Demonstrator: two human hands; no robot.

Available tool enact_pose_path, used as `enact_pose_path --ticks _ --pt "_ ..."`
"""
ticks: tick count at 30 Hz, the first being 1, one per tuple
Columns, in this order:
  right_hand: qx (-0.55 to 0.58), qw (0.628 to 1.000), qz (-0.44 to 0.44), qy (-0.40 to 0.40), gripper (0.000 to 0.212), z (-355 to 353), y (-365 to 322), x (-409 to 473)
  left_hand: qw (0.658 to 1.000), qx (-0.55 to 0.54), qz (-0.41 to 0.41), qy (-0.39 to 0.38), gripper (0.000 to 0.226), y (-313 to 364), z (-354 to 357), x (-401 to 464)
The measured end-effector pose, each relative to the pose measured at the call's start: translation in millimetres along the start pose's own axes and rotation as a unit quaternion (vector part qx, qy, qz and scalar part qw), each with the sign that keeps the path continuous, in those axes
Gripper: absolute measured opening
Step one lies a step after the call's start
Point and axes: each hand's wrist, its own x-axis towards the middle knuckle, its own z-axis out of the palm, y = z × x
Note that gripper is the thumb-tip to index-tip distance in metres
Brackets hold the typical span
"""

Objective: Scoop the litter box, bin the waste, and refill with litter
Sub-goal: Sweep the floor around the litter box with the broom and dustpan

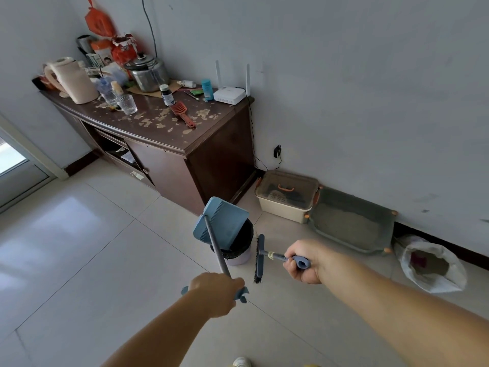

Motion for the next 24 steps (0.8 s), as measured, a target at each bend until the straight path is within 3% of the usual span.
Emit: enact_pose_path --ticks 11,24 --pt "-0.02 1.0 -0.011 0.01 0.016 -7.5 -7.9 -2.7 0.985 0.147 0.003 -0.094 0.035 32.6 8.5 -2.7" --pt "-0.026 0.998 -0.046 -0.029 0.01 -16.3 -13.4 -25.9 0.996 0.089 -0.018 -0.026 0.034 37.6 -0.5 -1.9"
